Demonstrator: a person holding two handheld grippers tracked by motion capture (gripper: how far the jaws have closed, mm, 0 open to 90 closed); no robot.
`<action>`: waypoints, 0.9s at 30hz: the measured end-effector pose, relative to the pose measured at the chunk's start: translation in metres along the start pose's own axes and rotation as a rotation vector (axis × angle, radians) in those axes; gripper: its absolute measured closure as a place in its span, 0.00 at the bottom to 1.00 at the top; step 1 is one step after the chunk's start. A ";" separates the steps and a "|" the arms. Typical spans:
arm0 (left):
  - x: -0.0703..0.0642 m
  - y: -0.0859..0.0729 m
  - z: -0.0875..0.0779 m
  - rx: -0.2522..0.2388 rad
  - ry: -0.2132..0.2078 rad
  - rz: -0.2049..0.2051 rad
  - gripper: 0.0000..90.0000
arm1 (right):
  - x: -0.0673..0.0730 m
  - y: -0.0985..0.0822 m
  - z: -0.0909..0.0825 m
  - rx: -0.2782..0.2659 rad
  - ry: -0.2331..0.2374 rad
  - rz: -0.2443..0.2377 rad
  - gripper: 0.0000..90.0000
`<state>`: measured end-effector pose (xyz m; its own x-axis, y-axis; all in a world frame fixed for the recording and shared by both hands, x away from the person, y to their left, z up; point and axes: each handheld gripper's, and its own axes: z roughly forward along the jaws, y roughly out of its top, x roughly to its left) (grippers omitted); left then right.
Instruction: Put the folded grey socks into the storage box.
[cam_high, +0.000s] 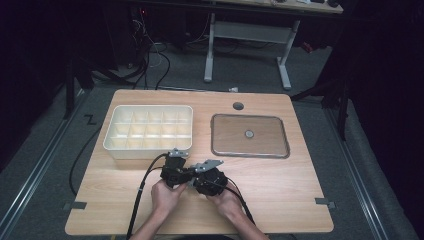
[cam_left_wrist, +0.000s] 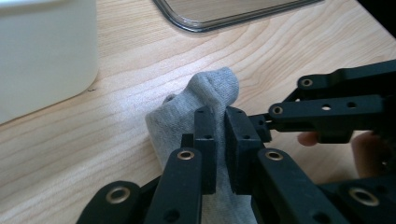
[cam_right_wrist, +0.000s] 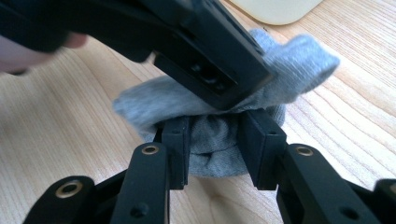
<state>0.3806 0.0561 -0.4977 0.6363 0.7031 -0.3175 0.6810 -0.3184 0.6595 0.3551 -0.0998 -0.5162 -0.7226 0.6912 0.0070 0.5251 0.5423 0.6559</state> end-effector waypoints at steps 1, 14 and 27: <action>-0.001 0.001 0.001 0.006 0.013 0.012 0.94 | -0.002 0.000 0.000 -0.008 0.006 0.000 0.72; 0.001 0.002 0.008 0.028 0.045 0.023 0.94 | -0.010 -0.012 -0.024 -0.104 -0.005 0.098 0.66; 0.000 0.002 0.007 0.036 0.031 0.018 0.94 | -0.017 -0.013 -0.007 -0.015 0.019 0.128 0.77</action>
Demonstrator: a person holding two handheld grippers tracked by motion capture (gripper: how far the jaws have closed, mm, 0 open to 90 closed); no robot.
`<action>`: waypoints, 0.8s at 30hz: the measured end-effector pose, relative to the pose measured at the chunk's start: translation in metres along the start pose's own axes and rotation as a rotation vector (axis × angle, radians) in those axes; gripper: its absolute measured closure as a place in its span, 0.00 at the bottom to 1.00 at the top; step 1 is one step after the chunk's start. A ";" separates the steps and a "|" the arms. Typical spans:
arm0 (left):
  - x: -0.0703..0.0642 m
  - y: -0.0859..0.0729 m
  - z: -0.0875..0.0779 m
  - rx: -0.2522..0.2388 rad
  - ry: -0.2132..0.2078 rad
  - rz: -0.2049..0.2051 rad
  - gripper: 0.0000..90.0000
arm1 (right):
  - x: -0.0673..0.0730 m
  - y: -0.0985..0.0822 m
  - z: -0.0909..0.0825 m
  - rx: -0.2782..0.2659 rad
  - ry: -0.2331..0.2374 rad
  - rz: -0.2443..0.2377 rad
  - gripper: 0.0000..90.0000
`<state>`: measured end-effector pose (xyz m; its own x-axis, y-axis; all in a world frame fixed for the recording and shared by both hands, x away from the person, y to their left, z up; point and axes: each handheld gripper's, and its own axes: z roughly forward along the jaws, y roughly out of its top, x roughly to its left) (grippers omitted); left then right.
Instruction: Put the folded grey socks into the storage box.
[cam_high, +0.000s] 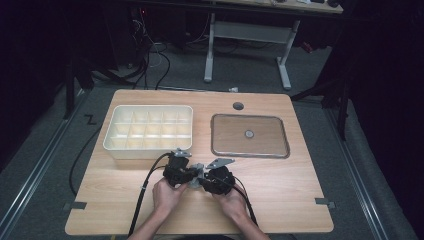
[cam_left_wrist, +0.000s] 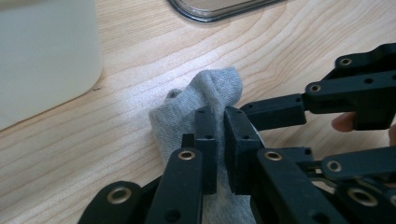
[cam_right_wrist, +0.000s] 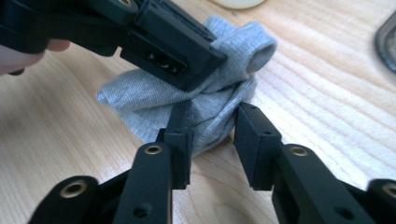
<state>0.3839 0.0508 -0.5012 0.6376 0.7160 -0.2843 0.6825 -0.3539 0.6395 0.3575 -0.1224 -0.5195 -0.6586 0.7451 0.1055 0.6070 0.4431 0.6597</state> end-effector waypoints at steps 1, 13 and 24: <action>0.000 0.000 0.000 -0.002 -0.002 -0.001 0.94 | -0.001 0.000 0.001 0.000 0.008 -0.004 0.78; -0.008 0.009 -0.005 -0.055 -0.087 0.013 0.94 | -0.001 0.004 0.002 0.035 0.016 -0.052 0.81; 0.006 0.010 0.014 -0.032 -0.113 -0.031 0.94 | -0.004 0.001 0.002 0.010 0.022 -0.038 0.79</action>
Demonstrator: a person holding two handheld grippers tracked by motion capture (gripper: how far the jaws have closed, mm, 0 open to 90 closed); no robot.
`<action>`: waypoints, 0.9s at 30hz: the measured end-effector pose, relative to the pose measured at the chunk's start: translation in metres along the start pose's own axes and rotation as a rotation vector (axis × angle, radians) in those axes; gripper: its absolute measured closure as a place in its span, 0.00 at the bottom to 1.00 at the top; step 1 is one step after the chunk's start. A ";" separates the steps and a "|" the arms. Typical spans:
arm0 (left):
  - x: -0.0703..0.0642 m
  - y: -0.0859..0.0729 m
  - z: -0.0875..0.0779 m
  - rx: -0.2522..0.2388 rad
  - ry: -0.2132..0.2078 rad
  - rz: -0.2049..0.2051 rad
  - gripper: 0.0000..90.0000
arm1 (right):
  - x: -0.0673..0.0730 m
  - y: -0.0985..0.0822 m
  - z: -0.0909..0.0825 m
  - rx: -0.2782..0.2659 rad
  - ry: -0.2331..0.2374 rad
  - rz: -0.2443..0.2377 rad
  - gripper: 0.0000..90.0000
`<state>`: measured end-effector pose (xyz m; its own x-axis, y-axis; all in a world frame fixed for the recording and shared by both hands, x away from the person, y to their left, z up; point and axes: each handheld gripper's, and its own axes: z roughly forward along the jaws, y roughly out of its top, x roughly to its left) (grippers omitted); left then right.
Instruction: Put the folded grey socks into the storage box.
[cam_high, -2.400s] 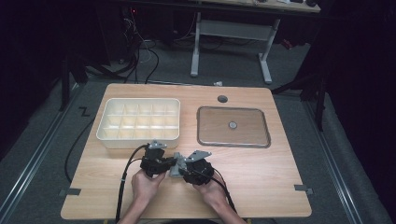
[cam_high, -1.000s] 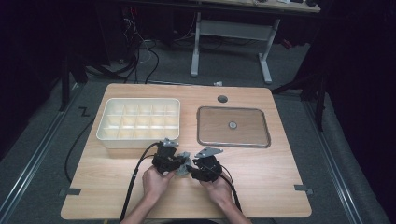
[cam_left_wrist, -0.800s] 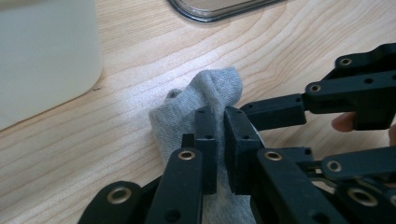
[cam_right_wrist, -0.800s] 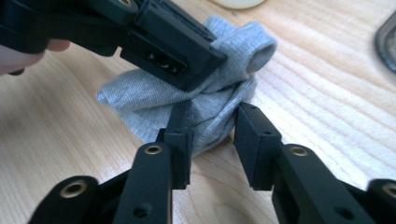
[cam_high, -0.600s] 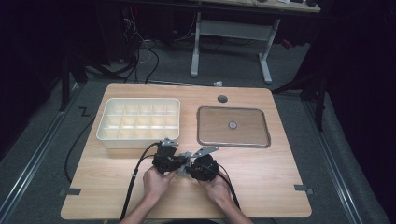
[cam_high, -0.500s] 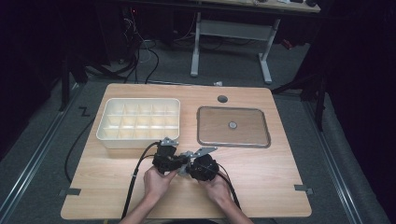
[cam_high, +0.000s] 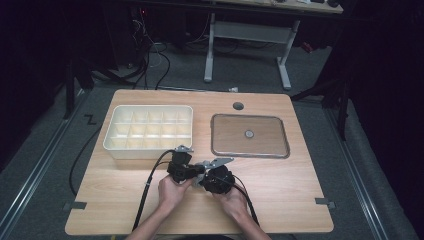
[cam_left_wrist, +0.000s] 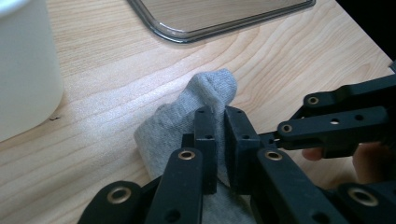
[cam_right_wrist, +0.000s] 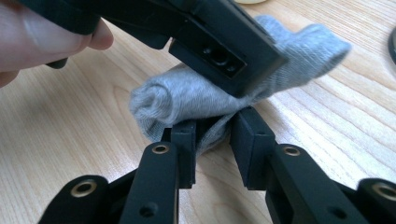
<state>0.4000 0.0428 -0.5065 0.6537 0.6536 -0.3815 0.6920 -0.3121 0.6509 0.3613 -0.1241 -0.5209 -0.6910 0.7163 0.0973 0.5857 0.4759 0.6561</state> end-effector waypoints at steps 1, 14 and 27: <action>0.000 0.000 0.000 0.001 0.006 0.006 0.94 | 0.001 -0.001 -0.001 -0.003 -0.006 0.005 0.78; -0.004 -0.006 0.000 -0.015 0.025 0.039 0.92 | 0.018 -0.010 -0.040 -0.066 -0.015 0.013 0.71; -0.002 -0.006 -0.001 -0.011 0.015 0.030 0.92 | 0.026 -0.002 -0.029 -0.079 -0.035 0.020 0.90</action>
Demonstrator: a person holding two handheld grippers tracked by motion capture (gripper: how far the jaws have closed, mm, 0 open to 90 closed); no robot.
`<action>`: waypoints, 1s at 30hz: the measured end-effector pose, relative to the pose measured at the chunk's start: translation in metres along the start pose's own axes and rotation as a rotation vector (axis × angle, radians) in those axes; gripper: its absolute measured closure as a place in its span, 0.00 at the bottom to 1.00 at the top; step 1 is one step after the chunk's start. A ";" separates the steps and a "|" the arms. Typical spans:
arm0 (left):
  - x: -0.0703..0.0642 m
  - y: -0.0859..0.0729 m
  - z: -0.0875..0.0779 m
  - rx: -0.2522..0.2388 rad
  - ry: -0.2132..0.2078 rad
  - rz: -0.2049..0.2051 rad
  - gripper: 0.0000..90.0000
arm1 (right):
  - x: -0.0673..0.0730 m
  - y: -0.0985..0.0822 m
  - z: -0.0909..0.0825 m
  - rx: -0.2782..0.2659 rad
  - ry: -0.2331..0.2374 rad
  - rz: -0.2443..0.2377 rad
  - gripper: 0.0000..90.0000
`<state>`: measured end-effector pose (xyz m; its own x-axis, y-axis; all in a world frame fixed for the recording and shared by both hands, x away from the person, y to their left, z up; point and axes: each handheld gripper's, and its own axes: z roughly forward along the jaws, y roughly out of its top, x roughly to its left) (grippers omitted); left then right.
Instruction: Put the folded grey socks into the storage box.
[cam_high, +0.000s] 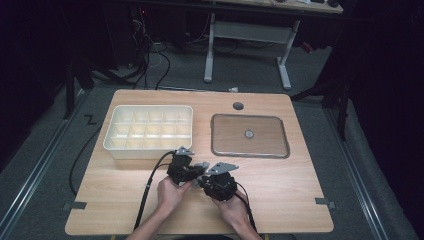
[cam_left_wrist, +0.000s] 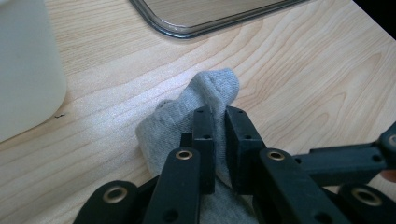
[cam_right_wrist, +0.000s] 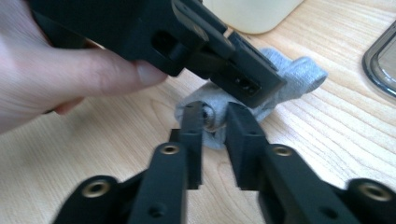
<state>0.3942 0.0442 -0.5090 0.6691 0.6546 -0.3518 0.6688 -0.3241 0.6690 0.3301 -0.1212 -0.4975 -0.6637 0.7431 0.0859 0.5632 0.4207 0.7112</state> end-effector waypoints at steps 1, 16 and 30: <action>0.000 0.000 0.000 0.000 -0.003 -0.002 0.92 | -0.001 -0.001 0.001 0.002 0.003 -0.003 0.93; 0.008 -0.003 -0.008 -0.031 -0.090 -0.021 0.75 | -0.011 -0.017 0.005 0.044 0.015 0.004 0.98; 0.001 -0.019 -0.020 -0.052 0.055 0.015 0.60 | -0.012 -0.017 0.008 0.039 0.038 -0.008 0.97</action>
<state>0.3758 0.0650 -0.5085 0.6595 0.6869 -0.3055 0.6400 -0.2998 0.7074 0.3319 -0.1335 -0.5162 -0.6859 0.7198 0.1070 0.5760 0.4472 0.6843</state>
